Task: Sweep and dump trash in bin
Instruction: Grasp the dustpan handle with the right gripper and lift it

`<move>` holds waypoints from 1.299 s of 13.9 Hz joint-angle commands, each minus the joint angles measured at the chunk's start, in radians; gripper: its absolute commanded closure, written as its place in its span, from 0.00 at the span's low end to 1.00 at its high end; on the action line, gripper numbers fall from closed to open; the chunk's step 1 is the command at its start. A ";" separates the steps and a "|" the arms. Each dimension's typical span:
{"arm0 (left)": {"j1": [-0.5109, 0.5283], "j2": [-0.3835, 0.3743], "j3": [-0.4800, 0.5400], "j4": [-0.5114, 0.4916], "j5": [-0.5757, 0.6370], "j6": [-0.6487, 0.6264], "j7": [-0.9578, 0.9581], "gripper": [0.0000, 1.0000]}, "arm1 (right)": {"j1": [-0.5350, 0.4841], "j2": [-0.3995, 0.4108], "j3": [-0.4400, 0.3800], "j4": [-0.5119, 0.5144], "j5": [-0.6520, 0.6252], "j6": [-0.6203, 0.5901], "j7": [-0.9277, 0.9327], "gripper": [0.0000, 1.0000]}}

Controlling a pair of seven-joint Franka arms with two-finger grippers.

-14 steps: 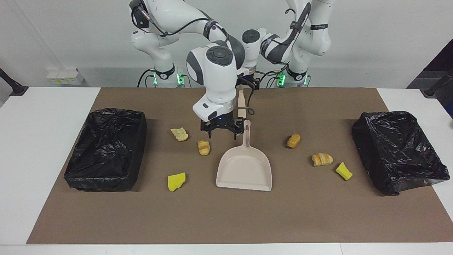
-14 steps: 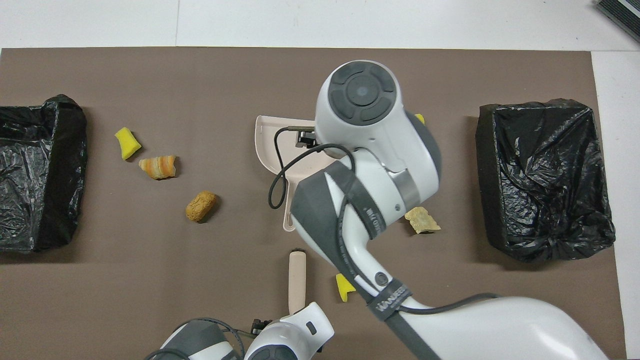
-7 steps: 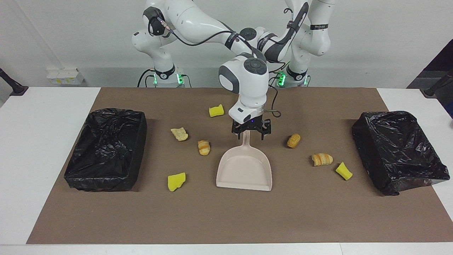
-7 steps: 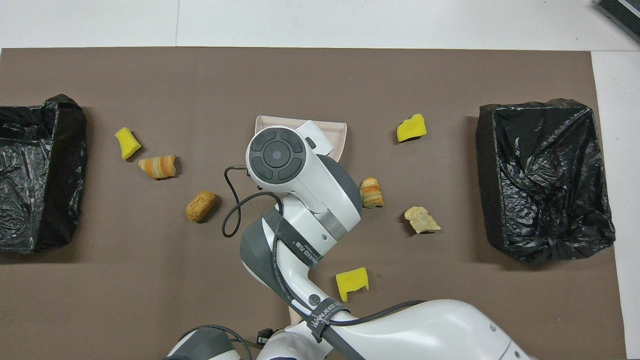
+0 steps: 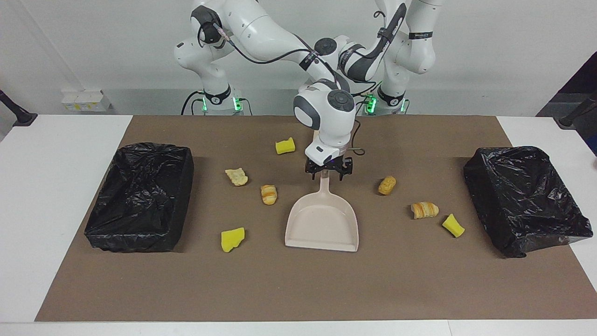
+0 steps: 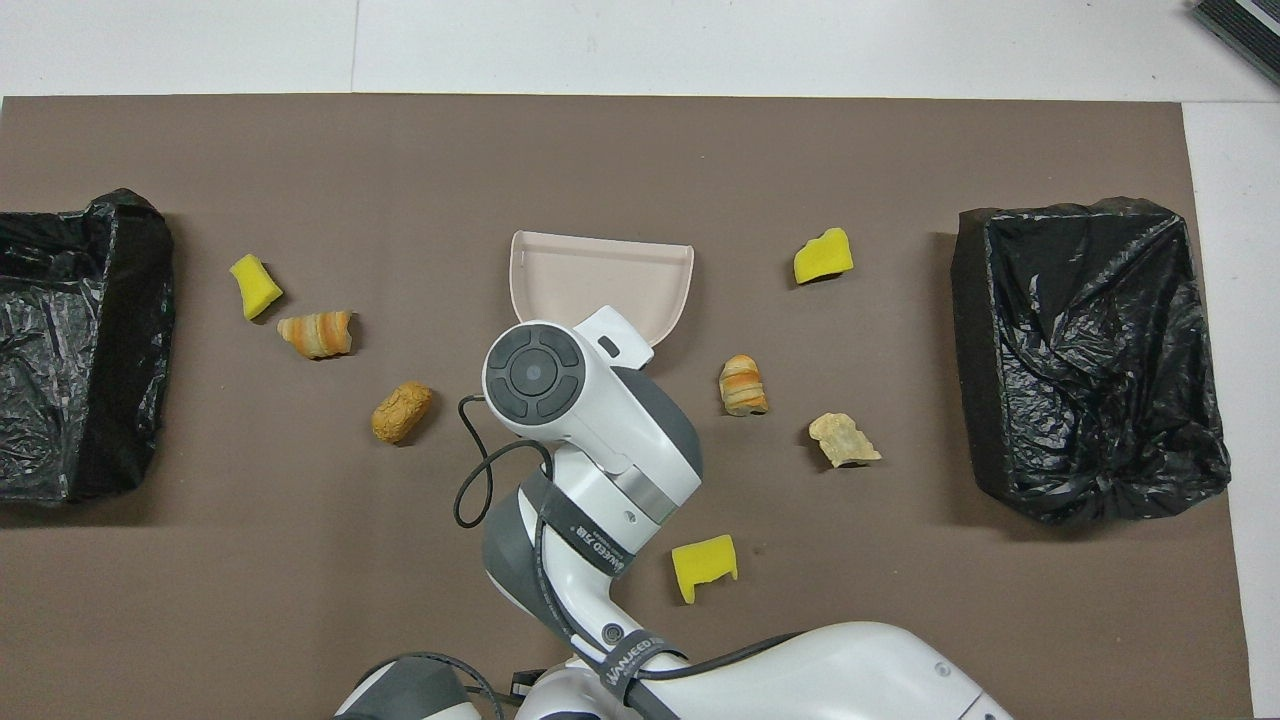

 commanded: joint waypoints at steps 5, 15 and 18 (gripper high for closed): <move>0.030 -0.063 0.018 -0.020 -0.012 -0.101 -0.014 1.00 | -0.010 -0.062 0.002 -0.091 -0.005 0.048 0.028 0.20; 0.165 -0.147 0.020 -0.023 0.042 -0.251 0.012 1.00 | -0.031 -0.093 0.001 -0.084 -0.005 0.049 0.014 1.00; 0.248 -0.170 0.020 -0.017 0.063 -0.291 0.076 1.00 | -0.059 -0.143 0.001 -0.085 -0.005 0.037 -0.052 1.00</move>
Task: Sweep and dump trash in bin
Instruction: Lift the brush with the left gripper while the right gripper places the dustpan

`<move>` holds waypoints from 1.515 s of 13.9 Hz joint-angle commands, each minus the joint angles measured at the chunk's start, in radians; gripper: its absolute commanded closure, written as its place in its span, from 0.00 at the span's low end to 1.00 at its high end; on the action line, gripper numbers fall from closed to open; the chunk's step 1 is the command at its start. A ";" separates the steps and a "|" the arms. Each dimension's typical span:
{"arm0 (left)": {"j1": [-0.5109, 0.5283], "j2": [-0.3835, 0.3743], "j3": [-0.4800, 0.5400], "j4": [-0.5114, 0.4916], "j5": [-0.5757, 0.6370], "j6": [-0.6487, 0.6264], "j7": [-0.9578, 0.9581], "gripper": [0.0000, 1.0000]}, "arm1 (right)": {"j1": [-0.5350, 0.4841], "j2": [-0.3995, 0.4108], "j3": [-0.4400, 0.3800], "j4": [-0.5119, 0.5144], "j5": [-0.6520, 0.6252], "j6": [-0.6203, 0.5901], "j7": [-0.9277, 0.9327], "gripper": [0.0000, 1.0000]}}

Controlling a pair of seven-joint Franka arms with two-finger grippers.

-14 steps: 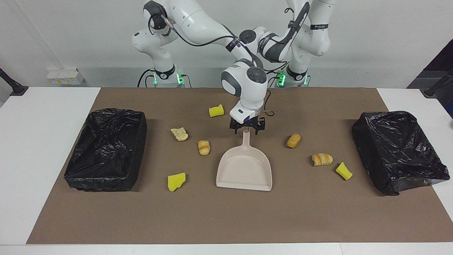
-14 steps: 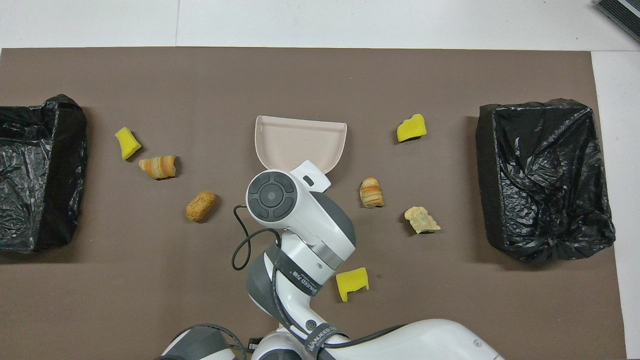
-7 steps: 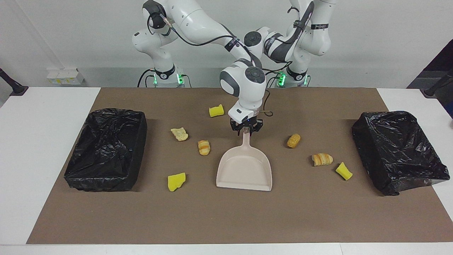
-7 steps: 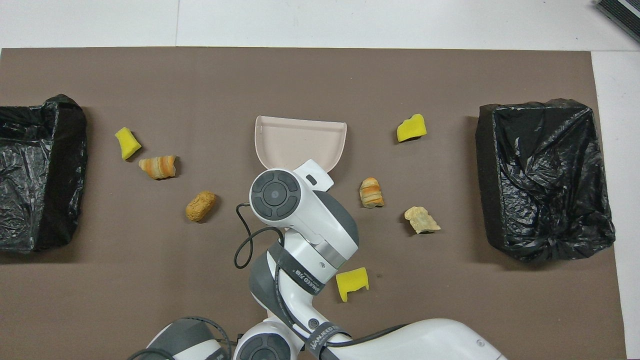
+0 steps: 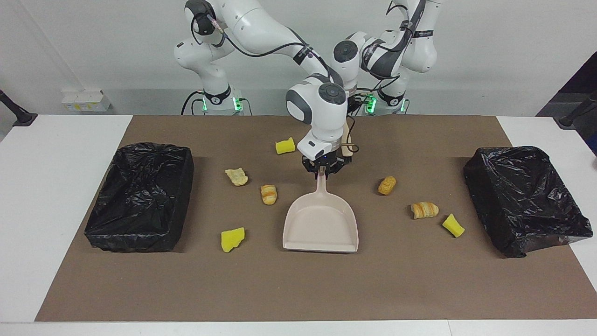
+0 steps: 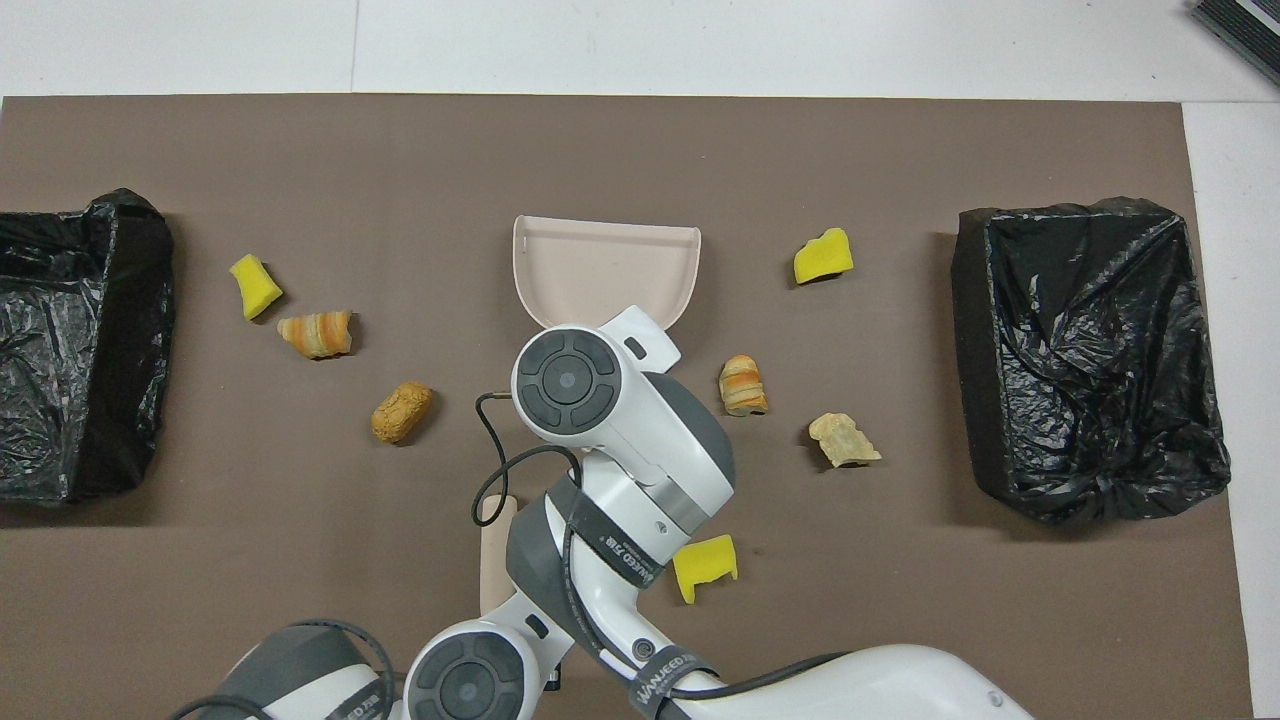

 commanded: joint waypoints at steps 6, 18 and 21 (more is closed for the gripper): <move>0.324 0.023 -0.008 0.055 0.130 -0.021 0.287 1.00 | -0.103 -0.132 0.009 -0.034 0.024 -0.090 -0.550 1.00; 0.841 0.361 -0.008 0.442 0.213 0.145 0.763 1.00 | -0.192 -0.132 0.008 -0.054 0.012 -0.107 -1.576 1.00; 0.902 0.483 -0.008 0.542 0.225 0.155 0.839 1.00 | -0.216 -0.116 0.006 -0.049 0.002 -0.099 -1.753 1.00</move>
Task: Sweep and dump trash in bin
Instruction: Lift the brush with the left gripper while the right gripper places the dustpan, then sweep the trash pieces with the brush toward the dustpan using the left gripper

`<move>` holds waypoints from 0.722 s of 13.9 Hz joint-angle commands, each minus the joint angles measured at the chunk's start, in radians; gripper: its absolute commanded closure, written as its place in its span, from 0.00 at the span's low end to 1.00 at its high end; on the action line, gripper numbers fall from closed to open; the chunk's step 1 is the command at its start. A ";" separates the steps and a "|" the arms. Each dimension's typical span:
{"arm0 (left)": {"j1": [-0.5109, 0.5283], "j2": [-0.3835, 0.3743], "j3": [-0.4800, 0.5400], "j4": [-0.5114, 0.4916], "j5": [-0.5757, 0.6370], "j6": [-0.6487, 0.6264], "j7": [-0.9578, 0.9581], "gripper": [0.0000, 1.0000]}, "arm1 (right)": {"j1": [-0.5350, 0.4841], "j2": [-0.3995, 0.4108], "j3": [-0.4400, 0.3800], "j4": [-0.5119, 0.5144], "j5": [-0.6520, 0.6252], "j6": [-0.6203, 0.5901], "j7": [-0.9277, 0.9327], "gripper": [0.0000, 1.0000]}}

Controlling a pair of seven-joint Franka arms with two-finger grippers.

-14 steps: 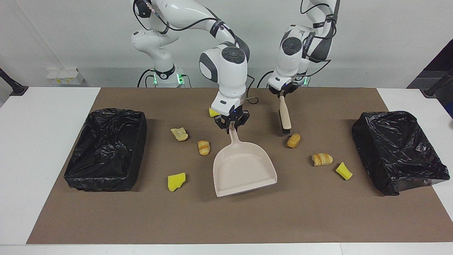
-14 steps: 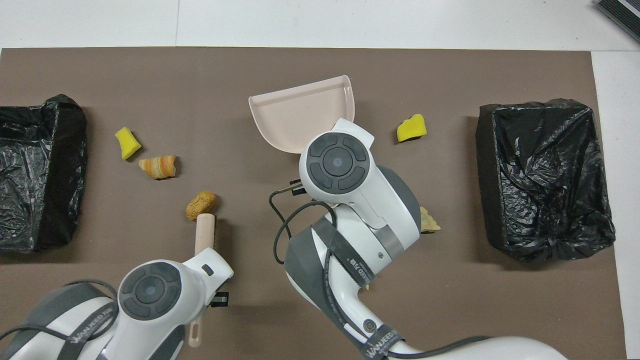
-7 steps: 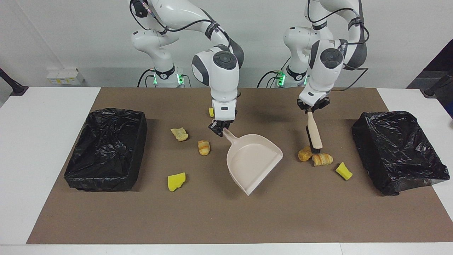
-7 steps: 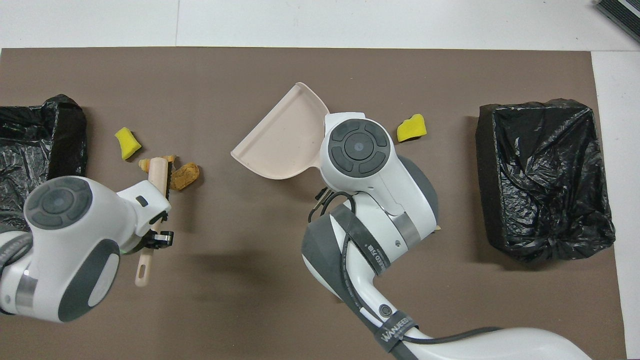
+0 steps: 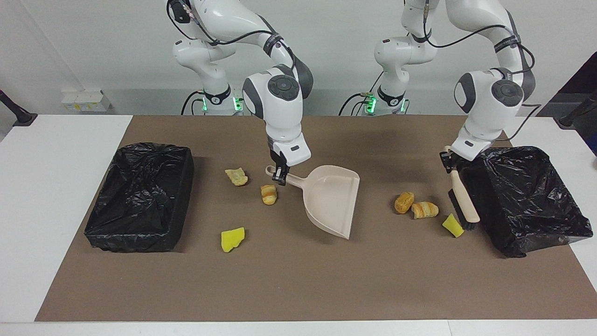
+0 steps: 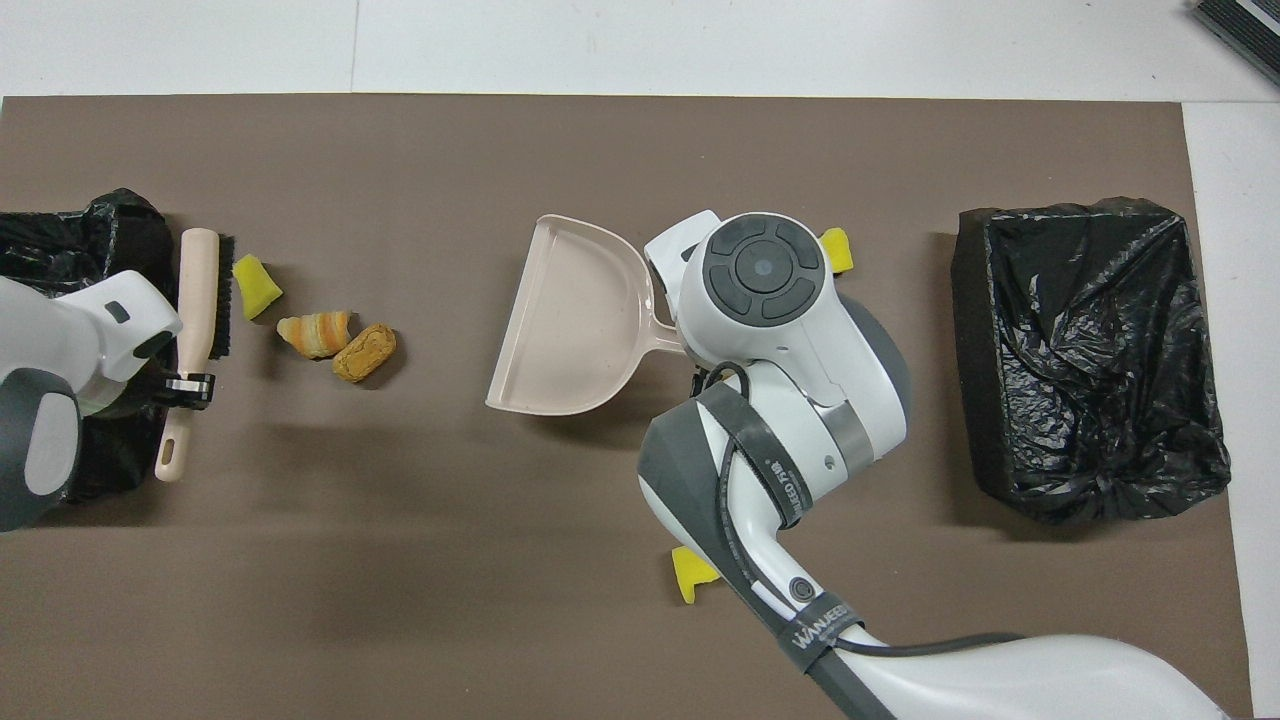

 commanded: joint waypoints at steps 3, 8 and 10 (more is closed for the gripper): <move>0.026 0.161 -0.015 0.089 0.061 0.043 0.051 1.00 | -0.021 0.034 0.009 0.008 -0.039 0.025 -0.138 1.00; -0.044 0.158 -0.027 0.054 0.014 0.009 0.074 1.00 | -0.008 0.088 0.009 0.054 -0.079 0.031 -0.211 1.00; -0.081 0.155 -0.026 0.052 -0.046 -0.009 0.062 1.00 | -0.006 0.075 0.009 0.030 -0.089 0.025 -0.260 1.00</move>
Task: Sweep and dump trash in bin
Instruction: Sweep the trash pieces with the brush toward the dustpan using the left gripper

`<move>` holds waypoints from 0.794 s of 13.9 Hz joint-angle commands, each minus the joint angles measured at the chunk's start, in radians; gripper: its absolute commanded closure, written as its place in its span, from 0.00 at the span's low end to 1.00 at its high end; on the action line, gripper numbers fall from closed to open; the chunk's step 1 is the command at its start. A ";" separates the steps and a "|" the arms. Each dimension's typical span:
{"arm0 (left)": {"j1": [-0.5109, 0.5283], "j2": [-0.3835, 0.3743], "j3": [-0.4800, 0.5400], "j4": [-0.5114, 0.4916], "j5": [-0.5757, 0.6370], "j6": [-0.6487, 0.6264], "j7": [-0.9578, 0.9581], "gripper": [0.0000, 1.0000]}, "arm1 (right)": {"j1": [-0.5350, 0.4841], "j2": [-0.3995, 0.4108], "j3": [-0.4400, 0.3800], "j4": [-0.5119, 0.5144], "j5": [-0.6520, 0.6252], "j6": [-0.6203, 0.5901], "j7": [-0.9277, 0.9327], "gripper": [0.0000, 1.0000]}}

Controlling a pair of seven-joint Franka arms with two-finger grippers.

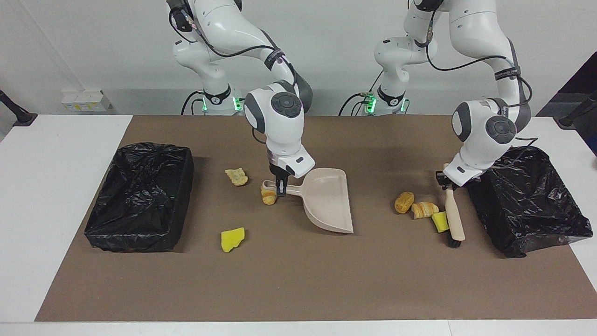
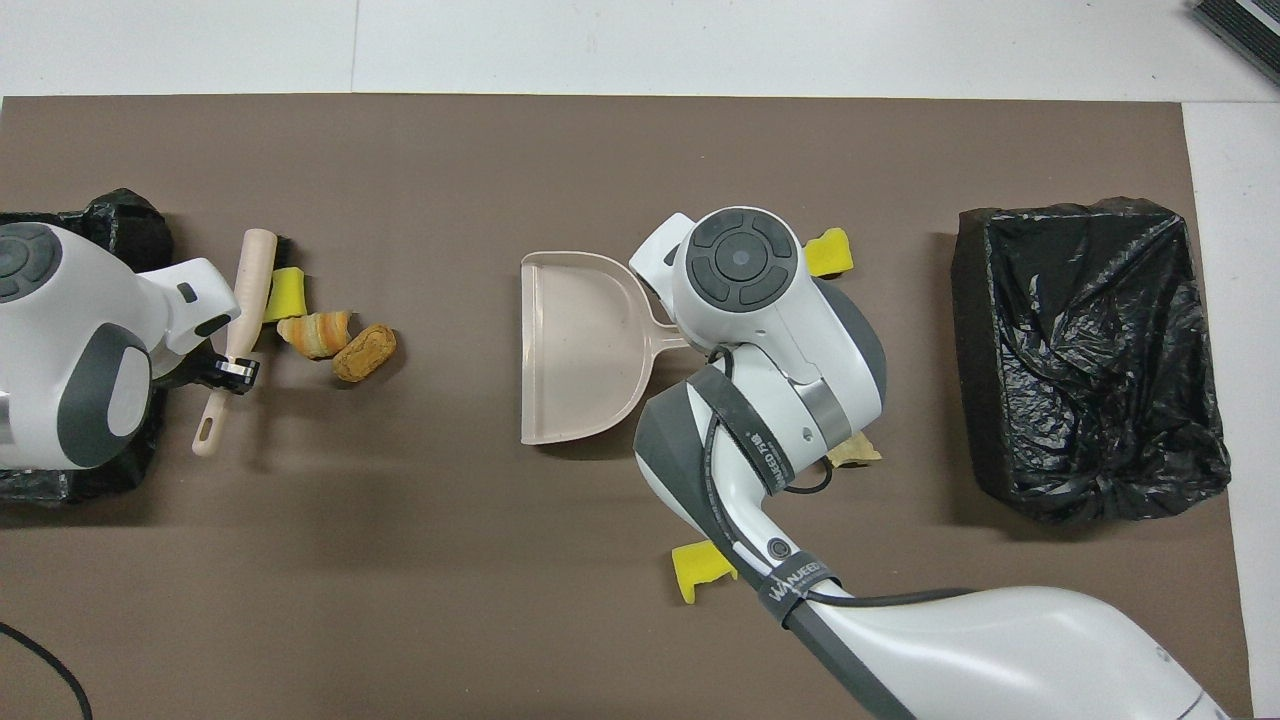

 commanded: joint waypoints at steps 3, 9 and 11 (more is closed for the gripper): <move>-0.088 -0.013 0.010 -0.009 -0.057 -0.083 -0.102 1.00 | 0.000 -0.021 0.005 -0.036 -0.026 -0.011 -0.091 1.00; -0.193 -0.039 0.010 -0.045 -0.109 -0.094 -0.397 1.00 | 0.000 -0.039 0.005 -0.075 -0.026 -0.005 -0.108 1.00; -0.226 -0.053 0.010 -0.070 -0.118 -0.087 -0.464 1.00 | 0.000 -0.039 0.005 -0.077 -0.024 -0.005 -0.108 1.00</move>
